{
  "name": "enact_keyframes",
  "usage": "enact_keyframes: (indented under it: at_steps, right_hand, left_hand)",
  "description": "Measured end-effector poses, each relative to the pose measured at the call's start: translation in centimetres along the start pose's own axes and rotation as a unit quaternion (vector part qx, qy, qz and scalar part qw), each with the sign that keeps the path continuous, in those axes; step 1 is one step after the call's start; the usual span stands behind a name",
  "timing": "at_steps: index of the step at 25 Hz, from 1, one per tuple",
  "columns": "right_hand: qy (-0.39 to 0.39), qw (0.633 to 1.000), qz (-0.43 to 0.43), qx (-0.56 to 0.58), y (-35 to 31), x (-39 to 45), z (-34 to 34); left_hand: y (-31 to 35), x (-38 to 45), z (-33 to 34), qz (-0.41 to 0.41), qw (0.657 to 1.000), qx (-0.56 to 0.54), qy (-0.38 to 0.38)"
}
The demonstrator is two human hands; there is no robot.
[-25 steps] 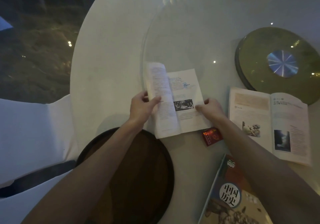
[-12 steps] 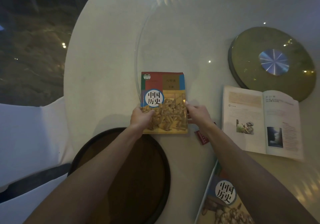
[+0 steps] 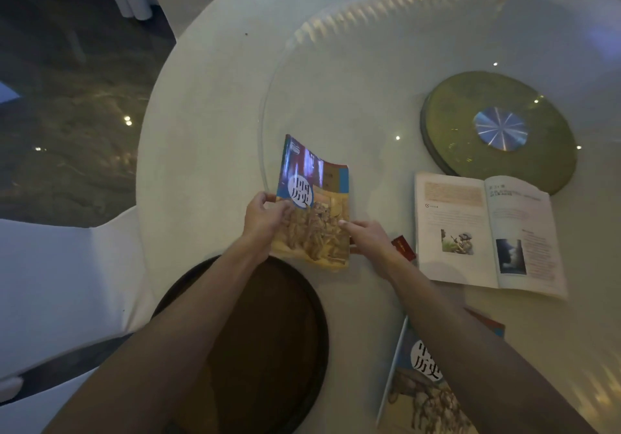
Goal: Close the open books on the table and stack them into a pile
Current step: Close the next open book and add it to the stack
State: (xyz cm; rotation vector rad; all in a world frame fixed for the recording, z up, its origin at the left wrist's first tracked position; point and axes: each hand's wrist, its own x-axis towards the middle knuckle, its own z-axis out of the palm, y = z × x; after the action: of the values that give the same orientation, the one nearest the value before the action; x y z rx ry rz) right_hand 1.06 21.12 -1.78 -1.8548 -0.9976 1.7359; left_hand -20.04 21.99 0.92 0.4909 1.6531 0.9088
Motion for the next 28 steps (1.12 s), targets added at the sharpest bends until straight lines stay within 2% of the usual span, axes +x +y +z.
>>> enact_keyframes:
  at_steps: [3,8,12,15,20,25,28]
  right_hand:
    - [0.009,0.998,0.000,0.058,1.1,-1.7,-0.4]
    - [-0.037,0.964,0.032,0.261,2.3,-5.4,-2.4]
    - [0.031,0.938,0.017,0.345,5.3,-9.8,-7.5]
    - [0.115,0.934,0.028,0.336,8.9,-13.5,-11.6]
    - [0.229,0.932,0.060,0.276,15.3,-19.6,-15.4]
    - [0.282,0.944,0.085,0.146,21.0,-22.2,-15.5]
    - [0.293,0.949,0.080,0.081,23.5,-22.4,-14.9]
  left_hand:
    - [1.5,-1.9,-0.3,-0.015,0.996,-0.074,-0.045]
    - [1.7,-6.2,1.7,-0.016,0.987,-0.059,-0.148]
    - [-0.2,-9.8,5.1,-0.023,0.979,-0.017,-0.201]
    - [-3.6,-12.8,8.3,-0.014,0.972,0.030,-0.232]
    - [-11.7,-16.8,13.3,0.020,0.967,0.155,-0.202]
    - [-18.7,-18.6,14.3,0.001,0.947,0.258,-0.193]
    - [-20.5,-19.3,13.1,-0.003,0.925,0.328,-0.192]
